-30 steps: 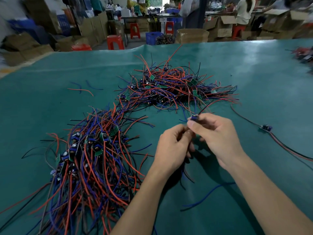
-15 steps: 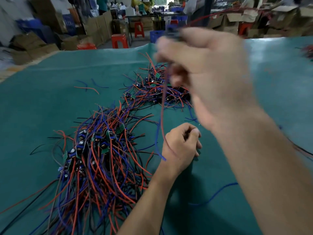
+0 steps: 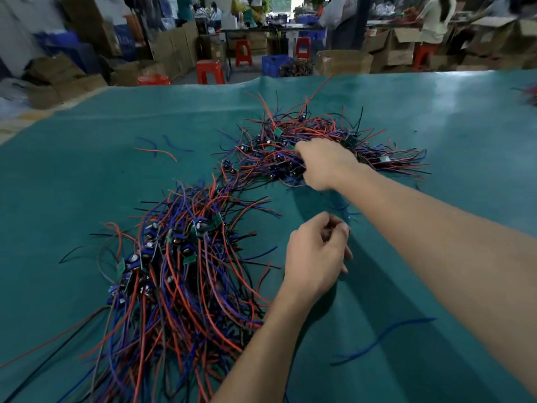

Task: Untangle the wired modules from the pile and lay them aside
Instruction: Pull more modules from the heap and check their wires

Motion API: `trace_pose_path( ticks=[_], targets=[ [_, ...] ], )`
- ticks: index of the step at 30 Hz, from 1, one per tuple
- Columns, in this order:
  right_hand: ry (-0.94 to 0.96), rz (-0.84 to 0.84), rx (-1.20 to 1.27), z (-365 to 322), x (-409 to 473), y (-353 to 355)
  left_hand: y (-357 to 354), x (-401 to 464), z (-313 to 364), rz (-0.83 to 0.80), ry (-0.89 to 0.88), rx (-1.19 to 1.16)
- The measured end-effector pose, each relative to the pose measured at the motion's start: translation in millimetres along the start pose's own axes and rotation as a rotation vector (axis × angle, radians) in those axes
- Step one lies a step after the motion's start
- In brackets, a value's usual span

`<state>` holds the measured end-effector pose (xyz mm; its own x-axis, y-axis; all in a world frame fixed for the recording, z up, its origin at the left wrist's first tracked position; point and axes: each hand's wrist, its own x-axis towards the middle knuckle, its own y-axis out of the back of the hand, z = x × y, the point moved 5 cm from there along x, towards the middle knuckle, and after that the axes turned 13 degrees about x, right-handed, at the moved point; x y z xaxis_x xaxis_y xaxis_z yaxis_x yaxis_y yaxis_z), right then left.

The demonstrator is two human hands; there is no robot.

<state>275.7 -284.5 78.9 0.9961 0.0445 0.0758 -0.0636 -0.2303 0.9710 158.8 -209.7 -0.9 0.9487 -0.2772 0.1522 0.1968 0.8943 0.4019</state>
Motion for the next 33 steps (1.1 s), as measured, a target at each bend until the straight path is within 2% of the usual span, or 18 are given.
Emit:
trace_pose_path(
  ticks=[4,13,17,21,24,30,33],
  targets=[
    [-0.096,0.206,0.178,30.4,-0.4,-9.8,-0.5,-0.7,0.0,-0.003,0.000,-0.027],
    [-0.154,0.403,0.638,51.5,-19.6,10.4,-0.4,-1.0,-1.2,-0.005,0.011,-0.052],
    [-0.261,0.511,1.001,68.0,-49.8,20.7,-0.7,-0.8,-3.0,0.021,0.014,-0.102],
    [-0.293,0.652,1.287,77.6,-98.3,28.3,1.7,0.3,-4.3,0.082,0.020,-0.210],
    [-0.183,0.498,1.314,73.1,-128.9,22.2,3.6,1.1,-5.4,0.121,0.031,-0.235],
    [-0.029,-0.205,1.292,50.0,-161.4,-17.4,5.9,2.9,-9.3,0.180,0.064,-0.178],
    [0.058,-0.432,1.257,37.6,-166.0,-28.0,7.0,4.3,-10.7,0.185,0.068,-0.112]
  ],
)
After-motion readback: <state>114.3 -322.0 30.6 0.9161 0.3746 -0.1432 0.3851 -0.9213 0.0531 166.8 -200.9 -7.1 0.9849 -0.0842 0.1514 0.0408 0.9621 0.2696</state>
